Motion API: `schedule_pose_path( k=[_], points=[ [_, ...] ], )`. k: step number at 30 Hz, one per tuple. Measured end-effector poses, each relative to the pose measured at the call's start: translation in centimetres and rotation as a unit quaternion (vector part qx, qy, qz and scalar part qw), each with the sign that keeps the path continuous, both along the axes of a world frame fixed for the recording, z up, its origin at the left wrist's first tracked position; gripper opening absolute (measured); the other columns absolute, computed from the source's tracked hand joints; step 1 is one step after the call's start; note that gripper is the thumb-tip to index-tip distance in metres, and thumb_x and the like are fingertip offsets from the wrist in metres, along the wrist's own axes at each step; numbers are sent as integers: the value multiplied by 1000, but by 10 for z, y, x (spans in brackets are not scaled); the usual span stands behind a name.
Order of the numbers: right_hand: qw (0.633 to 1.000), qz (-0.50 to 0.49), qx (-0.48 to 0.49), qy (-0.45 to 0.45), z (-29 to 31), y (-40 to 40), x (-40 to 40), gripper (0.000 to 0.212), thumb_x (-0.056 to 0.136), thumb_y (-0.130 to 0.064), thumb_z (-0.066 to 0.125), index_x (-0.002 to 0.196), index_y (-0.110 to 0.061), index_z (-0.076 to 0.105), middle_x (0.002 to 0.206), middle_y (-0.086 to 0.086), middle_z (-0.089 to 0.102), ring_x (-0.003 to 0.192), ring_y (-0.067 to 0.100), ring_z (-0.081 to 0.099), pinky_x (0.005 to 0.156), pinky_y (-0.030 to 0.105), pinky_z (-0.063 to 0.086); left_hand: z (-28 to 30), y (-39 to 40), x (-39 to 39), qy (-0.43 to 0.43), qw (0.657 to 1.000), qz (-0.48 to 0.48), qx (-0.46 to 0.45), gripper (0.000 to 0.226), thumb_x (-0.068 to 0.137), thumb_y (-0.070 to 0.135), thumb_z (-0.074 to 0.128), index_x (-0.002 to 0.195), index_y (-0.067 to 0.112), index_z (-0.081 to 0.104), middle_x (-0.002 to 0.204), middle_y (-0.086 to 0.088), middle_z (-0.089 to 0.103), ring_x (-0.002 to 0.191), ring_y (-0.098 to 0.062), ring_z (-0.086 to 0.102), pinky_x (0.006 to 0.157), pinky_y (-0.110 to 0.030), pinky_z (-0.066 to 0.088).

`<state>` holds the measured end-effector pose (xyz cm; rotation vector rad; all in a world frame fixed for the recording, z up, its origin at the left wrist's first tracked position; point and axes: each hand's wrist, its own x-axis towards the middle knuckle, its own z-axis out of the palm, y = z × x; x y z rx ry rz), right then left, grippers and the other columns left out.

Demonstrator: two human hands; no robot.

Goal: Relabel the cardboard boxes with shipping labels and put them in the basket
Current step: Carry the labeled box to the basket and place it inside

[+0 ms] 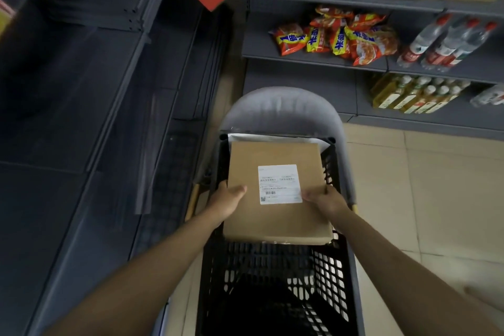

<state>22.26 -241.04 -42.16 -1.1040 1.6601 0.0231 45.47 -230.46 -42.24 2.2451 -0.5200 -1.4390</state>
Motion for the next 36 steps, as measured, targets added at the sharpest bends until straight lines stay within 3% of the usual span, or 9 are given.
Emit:
schedule_pose_path(
  k=[5, 14, 20, 24, 29, 36],
  points=[
    [999, 4, 20, 35, -24, -16, 9, 76, 81, -31, 73, 142, -9, 34, 133, 14, 51, 113, 33, 54, 85, 38, 46, -18, -16, 3, 5, 1000, -17, 13, 59, 93, 44, 55, 140, 12, 37, 133, -5, 54, 118, -26, 54, 90, -31, 43],
    [997, 8, 41, 57, -36, -28, 9, 78, 77, -19, 76, 142, -6, 34, 132, 15, 51, 113, 34, 53, 91, 44, 48, -26, -21, 3, 4, 1000, -21, 11, 63, 91, 35, 61, 141, 10, 33, 135, -6, 52, 121, -27, 52, 97, -37, 43],
    [994, 56, -6, 88, -24, -20, 14, 84, 83, -32, 69, 148, -8, 22, 138, 14, 47, 118, 34, 52, 84, 37, 45, -14, -25, -2, -35, 999, -18, 1, 54, 91, 26, 59, 139, 13, 35, 132, -8, 52, 115, -26, 55, 93, -38, 47],
    [986, 116, -51, 111, -3, -17, 10, 71, 86, -17, 60, 147, -8, 25, 136, 16, 49, 115, 35, 53, 81, 34, 47, 1, -25, -6, -58, 998, -16, -1, 58, 94, 19, 54, 145, 12, 28, 137, -11, 46, 117, -27, 52, 82, -30, 42],
    [939, 269, -129, 169, 39, -11, 1, 57, 85, -18, 56, 139, -11, 39, 135, 14, 46, 124, 33, 45, 99, 41, 44, 35, -21, -1, -126, 986, -106, -6, 52, 93, 19, 54, 139, 8, 35, 139, -13, 44, 123, -29, 49, 95, -34, 43],
    [873, 371, -272, 161, 136, -11, 10, 49, 87, -16, 55, 135, -21, 47, 137, 6, 50, 123, 25, 48, 100, 36, 44, 140, -17, 6, -315, 924, -215, -18, 49, 92, 27, 52, 138, 15, 39, 138, -10, 44, 124, -30, 47, 98, -40, 44]
  ],
)
